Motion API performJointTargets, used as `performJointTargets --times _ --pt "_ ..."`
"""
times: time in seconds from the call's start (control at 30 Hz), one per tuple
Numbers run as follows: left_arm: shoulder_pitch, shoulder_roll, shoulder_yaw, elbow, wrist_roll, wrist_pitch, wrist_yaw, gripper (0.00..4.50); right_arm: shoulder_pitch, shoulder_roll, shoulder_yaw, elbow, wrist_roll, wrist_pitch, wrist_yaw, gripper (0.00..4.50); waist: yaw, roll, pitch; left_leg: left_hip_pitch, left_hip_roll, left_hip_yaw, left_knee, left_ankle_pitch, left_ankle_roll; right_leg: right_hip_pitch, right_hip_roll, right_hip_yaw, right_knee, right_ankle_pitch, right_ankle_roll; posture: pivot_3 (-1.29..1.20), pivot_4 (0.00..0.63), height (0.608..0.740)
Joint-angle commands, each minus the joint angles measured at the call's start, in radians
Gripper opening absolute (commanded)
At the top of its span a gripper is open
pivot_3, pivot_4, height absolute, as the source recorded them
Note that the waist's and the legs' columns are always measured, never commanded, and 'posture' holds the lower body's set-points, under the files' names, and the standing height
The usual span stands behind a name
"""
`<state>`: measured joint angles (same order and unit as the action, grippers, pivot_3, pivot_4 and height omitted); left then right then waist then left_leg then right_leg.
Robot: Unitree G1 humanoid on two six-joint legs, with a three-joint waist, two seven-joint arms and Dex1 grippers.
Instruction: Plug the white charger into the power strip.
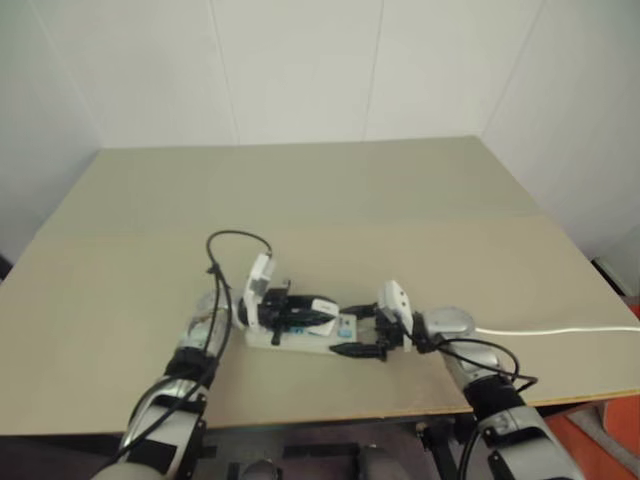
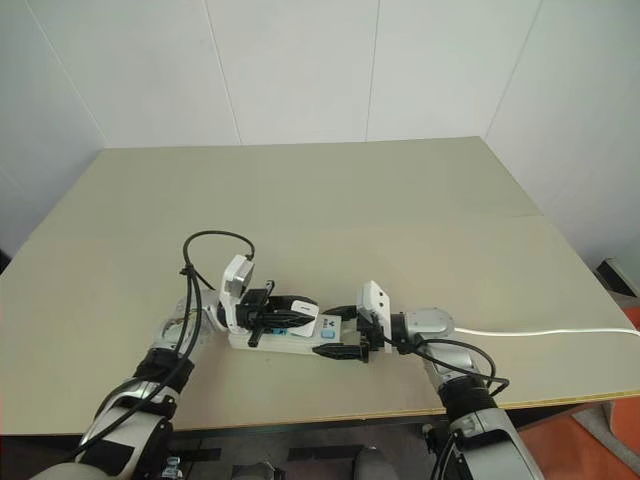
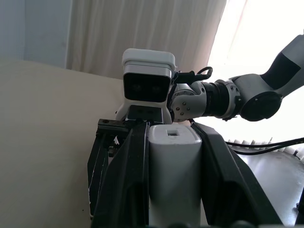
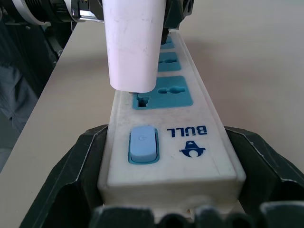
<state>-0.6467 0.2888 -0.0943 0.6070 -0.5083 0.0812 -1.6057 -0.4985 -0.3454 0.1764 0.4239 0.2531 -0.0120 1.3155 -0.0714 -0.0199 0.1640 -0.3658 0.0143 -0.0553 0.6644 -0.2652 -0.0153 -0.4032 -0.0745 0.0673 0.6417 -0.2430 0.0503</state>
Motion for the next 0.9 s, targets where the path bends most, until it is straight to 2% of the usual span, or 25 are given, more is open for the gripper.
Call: performJointTargets --times 0.03,0.37,0.63,0.9 --pt "0.001 -0.015 0.021 -0.002 0.01 -0.034 -0.006 1.02 0.003 0.011 0.017 -0.022 -0.005 -0.009 0.0 3.4 0.0 0.0 0.0 0.0 0.0 0.0 0.0 0.0 0.0 0.0 0.0 0.0 0.0 0.0 0.0 0.0 0.15 0.74" --pt "-0.007 -0.024 0.019 0.054 0.048 -0.084 -0.009 1.02 0.007 0.011 0.018 -0.024 -0.009 -0.012 -0.008 3.4 0.0 0.0 0.0 0.002 0.0 0.0 0.0 0.0 0.0 0.001 0.0 0.0 -0.001 0.0 0.0 0.0 0.15 0.74" --pt "0.003 0.004 -0.016 0.083 0.078 -0.124 -0.009 1.02 0.008 0.013 0.021 -0.018 -0.014 -0.018 -0.014 3.4 0.0 0.0 -0.001 0.004 0.0 0.0 0.0 0.0 0.0 0.002 0.0 0.0 -0.001 0.0 0.0 0.0 0.15 0.74" --pt "0.004 0.036 -0.04 0.144 0.104 -0.191 -0.009 1.02 0.004 0.016 0.018 0.0 -0.02 -0.026 -0.013 3.4 -0.001 0.0 -0.002 0.014 0.0 0.0 -0.003 -0.001 0.002 0.014 0.001 0.0 -0.007 -0.001 0.0 0.0 0.15 0.74"
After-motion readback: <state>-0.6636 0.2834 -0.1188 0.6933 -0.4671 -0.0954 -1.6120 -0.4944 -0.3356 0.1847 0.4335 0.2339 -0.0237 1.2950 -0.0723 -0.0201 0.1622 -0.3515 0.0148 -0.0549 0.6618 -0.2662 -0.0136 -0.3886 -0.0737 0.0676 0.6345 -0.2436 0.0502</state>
